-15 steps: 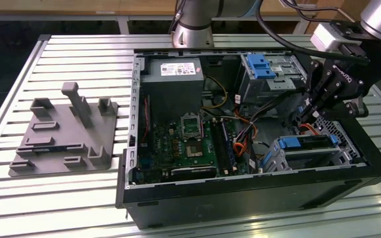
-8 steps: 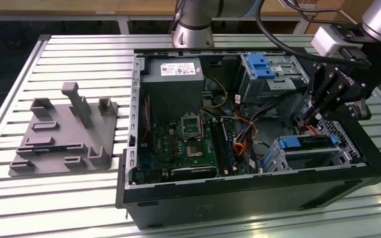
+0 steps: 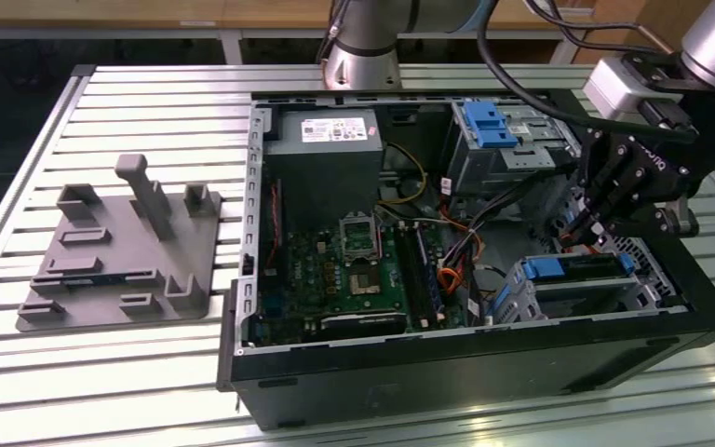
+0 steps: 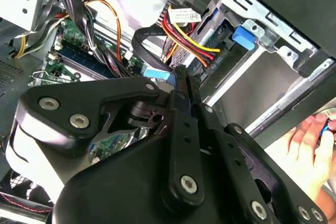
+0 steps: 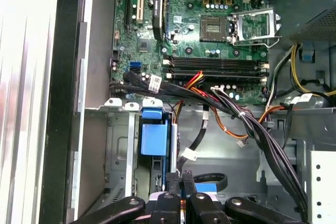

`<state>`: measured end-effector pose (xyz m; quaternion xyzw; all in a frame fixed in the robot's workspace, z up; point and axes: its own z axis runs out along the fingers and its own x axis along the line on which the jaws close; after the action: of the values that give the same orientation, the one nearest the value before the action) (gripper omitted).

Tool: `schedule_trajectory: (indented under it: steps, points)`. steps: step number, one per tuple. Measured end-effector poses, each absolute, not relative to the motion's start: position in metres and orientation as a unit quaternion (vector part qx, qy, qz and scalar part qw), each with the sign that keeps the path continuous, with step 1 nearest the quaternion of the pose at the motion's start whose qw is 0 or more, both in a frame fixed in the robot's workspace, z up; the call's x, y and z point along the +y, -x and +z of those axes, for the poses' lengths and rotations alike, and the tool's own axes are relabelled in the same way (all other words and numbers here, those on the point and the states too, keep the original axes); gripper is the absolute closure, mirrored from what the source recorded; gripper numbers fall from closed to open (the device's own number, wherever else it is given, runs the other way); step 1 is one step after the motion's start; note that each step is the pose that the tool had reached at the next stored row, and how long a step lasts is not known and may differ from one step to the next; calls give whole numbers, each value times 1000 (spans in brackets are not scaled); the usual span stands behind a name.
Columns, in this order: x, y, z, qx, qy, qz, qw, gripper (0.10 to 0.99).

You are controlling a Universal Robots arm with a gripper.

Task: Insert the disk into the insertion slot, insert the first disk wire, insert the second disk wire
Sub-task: 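Insert the second disk wire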

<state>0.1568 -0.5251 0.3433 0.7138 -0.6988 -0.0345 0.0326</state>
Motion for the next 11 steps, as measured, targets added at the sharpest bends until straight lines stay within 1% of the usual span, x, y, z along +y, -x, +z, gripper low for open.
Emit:
schedule_trajectory:
  steps: [11]
  points:
    - [-531, -159, 343, -700, -712, -35, 32, 941]
